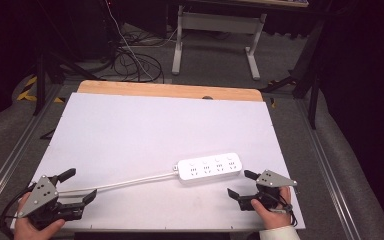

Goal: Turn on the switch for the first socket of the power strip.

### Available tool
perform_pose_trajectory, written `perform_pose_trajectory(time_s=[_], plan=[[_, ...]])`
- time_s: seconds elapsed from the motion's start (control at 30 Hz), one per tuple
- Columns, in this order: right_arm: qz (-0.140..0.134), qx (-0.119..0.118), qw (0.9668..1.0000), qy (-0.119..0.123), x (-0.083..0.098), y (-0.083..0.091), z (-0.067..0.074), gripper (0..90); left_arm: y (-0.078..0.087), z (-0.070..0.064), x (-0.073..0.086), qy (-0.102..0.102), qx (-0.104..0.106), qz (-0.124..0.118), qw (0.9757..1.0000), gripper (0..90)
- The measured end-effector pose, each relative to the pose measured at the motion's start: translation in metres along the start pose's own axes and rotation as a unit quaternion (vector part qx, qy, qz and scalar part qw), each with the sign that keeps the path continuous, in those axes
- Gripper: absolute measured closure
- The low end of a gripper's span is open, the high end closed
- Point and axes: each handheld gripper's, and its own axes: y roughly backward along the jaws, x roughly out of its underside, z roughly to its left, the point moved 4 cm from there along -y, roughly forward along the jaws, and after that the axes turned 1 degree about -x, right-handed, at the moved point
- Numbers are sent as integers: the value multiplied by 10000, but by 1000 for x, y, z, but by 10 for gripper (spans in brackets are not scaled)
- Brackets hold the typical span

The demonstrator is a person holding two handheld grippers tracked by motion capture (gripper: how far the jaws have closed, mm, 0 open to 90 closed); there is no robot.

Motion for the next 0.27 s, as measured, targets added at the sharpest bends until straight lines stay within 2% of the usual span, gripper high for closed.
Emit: perform_pose_trajectory(time_s=[0.17,0.27], plan=[[39,-52,10000,36,0,-1,0,77,0,2,1,183,53,-24,9998,117],[35,3,10000,84,-1,-1,0,76,0,3,1,182,48,-13,9998,117]])
